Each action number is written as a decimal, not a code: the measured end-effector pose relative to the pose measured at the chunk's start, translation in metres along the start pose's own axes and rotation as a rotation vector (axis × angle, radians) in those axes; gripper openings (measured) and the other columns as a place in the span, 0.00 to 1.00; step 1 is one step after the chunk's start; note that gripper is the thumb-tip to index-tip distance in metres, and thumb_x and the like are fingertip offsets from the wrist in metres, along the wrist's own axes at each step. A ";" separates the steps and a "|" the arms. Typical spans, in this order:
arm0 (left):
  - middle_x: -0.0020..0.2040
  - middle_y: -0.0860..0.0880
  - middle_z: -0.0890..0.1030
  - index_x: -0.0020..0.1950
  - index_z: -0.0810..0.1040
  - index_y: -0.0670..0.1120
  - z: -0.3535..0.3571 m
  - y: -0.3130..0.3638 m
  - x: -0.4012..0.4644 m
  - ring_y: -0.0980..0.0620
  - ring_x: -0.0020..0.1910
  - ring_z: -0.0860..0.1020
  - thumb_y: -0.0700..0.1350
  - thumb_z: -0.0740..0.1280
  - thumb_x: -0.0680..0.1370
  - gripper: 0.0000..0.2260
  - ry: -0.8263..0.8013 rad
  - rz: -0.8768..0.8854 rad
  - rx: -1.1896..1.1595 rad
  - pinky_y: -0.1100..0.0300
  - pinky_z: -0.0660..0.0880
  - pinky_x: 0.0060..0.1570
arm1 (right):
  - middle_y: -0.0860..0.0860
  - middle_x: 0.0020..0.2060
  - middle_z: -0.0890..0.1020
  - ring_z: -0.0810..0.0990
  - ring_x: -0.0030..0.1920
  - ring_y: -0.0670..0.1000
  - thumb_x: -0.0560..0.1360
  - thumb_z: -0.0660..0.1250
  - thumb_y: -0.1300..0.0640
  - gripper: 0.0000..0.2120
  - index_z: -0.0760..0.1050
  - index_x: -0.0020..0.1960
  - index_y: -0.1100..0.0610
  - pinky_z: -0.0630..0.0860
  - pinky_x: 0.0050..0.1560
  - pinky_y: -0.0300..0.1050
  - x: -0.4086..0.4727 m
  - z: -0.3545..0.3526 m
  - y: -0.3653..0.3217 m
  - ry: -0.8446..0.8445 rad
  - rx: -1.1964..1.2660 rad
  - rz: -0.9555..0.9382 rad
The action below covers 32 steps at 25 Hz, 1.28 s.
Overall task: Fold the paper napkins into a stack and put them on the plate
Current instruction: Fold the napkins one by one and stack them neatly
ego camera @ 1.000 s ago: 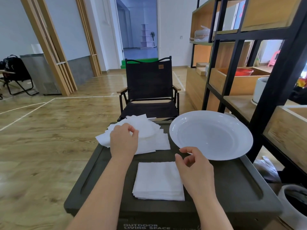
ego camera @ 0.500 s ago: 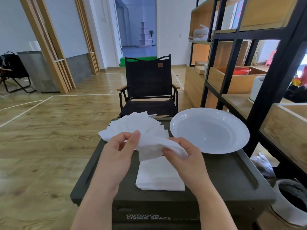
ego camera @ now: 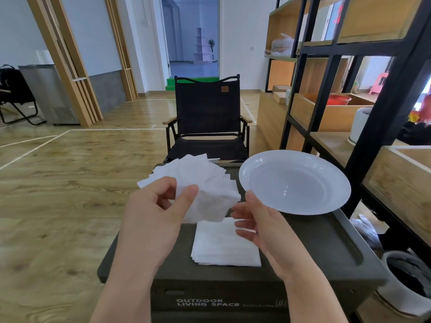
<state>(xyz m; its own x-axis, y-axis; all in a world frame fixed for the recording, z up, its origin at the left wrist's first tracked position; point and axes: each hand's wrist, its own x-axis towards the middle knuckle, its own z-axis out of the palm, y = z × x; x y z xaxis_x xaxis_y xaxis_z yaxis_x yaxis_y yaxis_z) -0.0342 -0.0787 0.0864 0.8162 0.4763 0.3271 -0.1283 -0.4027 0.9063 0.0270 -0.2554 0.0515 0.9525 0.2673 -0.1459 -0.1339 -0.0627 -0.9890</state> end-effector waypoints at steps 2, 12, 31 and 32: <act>0.37 0.50 0.86 0.46 0.84 0.50 -0.005 0.003 0.000 0.54 0.38 0.83 0.53 0.71 0.72 0.08 -0.174 -0.083 -0.188 0.62 0.78 0.37 | 0.50 0.44 0.86 0.84 0.48 0.51 0.58 0.60 0.28 0.34 0.82 0.50 0.52 0.80 0.54 0.48 -0.003 0.002 -0.001 -0.164 0.048 0.103; 0.50 0.49 0.86 0.52 0.84 0.55 -0.009 0.006 -0.001 0.48 0.49 0.85 0.42 0.66 0.76 0.11 -0.389 -0.143 -0.379 0.51 0.78 0.48 | 0.58 0.45 0.85 0.85 0.45 0.56 0.61 0.68 0.36 0.31 0.82 0.53 0.58 0.82 0.45 0.44 -0.011 0.000 -0.003 -0.385 0.244 0.211; 0.42 0.50 0.86 0.43 0.86 0.47 0.006 -0.014 0.007 0.52 0.41 0.82 0.41 0.58 0.77 0.16 -0.304 -0.284 -0.441 0.60 0.76 0.40 | 0.44 0.43 0.86 0.83 0.49 0.45 0.74 0.59 0.76 0.28 0.85 0.40 0.46 0.80 0.47 0.39 -0.010 -0.008 -0.003 0.080 0.014 -0.596; 0.41 0.49 0.86 0.43 0.85 0.46 0.008 -0.016 0.007 0.50 0.41 0.81 0.44 0.58 0.76 0.15 -0.272 -0.324 -0.481 0.58 0.76 0.39 | 0.44 0.44 0.86 0.83 0.50 0.45 0.73 0.59 0.77 0.27 0.85 0.39 0.49 0.80 0.47 0.40 -0.009 -0.007 -0.002 0.112 0.010 -0.603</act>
<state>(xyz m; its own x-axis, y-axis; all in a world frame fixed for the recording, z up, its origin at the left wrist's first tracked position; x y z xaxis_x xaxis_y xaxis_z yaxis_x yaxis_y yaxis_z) -0.0219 -0.0746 0.0721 0.9617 0.2741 -0.0058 -0.0380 0.1540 0.9873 0.0203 -0.2646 0.0553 0.8839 0.1505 0.4428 0.4360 0.0775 -0.8966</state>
